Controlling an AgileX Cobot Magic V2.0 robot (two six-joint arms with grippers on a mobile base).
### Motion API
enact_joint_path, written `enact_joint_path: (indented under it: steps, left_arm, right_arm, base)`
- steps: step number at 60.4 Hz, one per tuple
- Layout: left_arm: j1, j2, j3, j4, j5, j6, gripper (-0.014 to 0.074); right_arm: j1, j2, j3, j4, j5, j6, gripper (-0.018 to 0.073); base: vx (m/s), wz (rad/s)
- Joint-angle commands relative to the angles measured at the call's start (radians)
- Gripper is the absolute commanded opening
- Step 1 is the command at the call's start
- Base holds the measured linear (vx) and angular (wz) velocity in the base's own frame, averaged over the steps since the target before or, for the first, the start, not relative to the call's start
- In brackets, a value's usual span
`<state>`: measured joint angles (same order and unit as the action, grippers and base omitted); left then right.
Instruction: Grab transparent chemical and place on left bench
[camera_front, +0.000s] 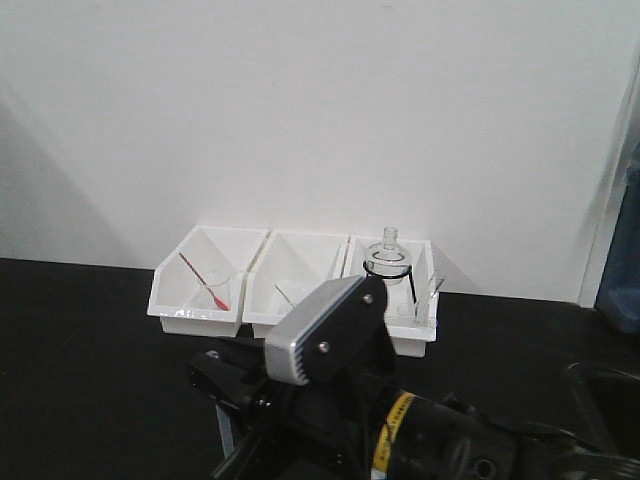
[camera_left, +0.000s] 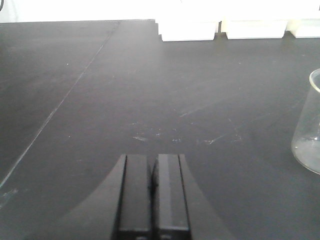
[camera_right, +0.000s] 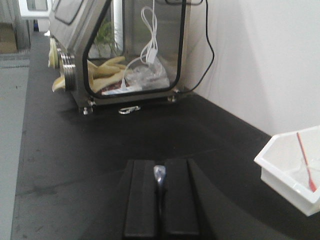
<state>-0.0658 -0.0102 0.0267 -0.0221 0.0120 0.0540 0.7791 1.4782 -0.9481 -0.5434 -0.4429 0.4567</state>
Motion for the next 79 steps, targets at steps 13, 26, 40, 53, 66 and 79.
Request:
enact_joint_path:
  steps: [13, 26, 40, 53, 66, 79]
  left_arm:
    - [-0.002, -0.019, 0.016, -0.001, -0.078, -0.008, -0.0003]
    - [-0.002, -0.019, 0.016, -0.001, -0.078, -0.008, -0.0003]
    - [-0.002, -0.019, 0.016, -0.001, -0.078, -0.008, -0.0003]
    - [-0.002, -0.019, 0.016, -0.001, -0.078, -0.008, -0.0003]
    - [-0.002, -0.019, 0.016, -0.001, -0.078, -0.008, -0.0003]
    - [-0.002, -0.019, 0.016, -0.001, -0.078, -0.008, -0.0003]
  right_arm:
    - [-0.002, 0.137, -0.113, 0.03, -0.155, -0.011, -0.0003]
    - [-0.002, 0.219, -0.113, 0.029, -0.174, -0.012, 0.0022]
    - [-0.002, 0.237, -0.113, 0.029, -0.135, -0.011, 0.0167]
    - [-0.002, 0.237, -0.111, 0.044, -0.084, -0.005, 0.0364]
    - [-0.002, 0.227, -0.111, 0.044, -0.077, 0.019, 0.0458]
    - [-0.003, 0.063, -0.107, 0.038, 0.215, 0.01, 0.0458]
  base:
    - [0.0, 0.0]
    - [0.0, 0.0]
    - [0.0, 0.0]
    - [0.0, 0.0]
    - [0.0, 0.0]
    - [0.0, 0.0]
